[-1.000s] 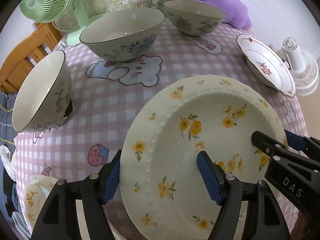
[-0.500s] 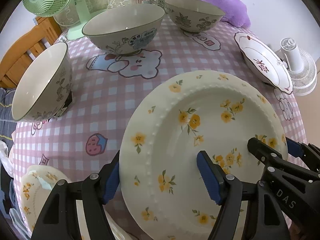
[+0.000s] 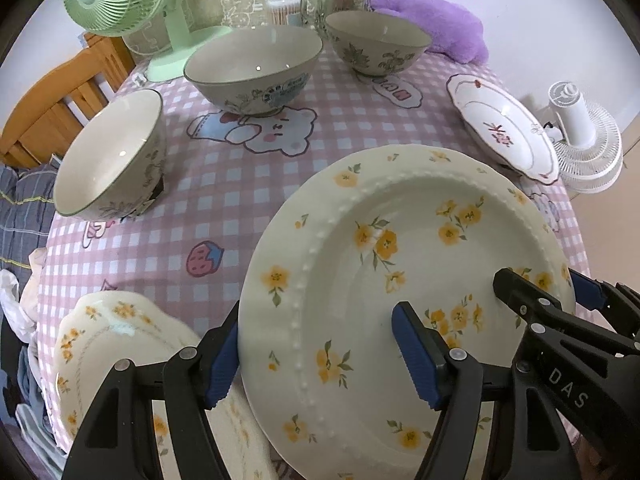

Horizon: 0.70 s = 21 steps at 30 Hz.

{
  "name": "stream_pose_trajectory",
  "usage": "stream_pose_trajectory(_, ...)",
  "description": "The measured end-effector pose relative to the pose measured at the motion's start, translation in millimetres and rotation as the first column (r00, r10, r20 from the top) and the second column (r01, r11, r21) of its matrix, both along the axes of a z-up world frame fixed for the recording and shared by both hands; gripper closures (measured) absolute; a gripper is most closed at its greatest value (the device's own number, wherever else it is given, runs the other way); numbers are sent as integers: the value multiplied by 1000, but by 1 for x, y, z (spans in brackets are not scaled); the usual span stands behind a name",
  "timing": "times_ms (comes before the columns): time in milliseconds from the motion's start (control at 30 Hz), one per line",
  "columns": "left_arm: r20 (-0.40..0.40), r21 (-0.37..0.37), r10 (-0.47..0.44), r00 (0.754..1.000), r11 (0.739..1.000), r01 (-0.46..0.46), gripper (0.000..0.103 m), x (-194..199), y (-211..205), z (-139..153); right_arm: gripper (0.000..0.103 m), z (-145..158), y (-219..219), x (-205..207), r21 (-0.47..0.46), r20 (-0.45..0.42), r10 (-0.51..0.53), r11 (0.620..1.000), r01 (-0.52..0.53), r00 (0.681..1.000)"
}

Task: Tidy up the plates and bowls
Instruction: 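Carry the deep plate with both grippers and lower it onto the flat plate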

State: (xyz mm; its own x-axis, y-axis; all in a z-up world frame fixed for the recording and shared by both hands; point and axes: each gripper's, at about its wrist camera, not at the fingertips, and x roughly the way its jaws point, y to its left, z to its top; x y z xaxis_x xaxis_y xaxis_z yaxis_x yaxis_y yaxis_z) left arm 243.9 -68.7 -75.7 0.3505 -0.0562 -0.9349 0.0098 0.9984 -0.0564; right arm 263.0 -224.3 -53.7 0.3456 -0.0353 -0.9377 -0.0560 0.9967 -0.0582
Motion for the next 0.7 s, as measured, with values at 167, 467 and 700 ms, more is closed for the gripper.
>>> stream_pose_trajectory(167,26,-12,0,1000,1000,0,31,-10,6,14,41,15,6,-13,-4,25,5,1000,-5,1000)
stream_pose_trajectory(467,67,9,-10,998,1000,9,31,-37,32,29,41,31,30,-42,8,51,1,1000,-2,999)
stream_pose_trajectory(700,80,0,2,997,1000,-2,31,-55,56,35,41,33,55,-64,23,52,-2,1000,1,999)
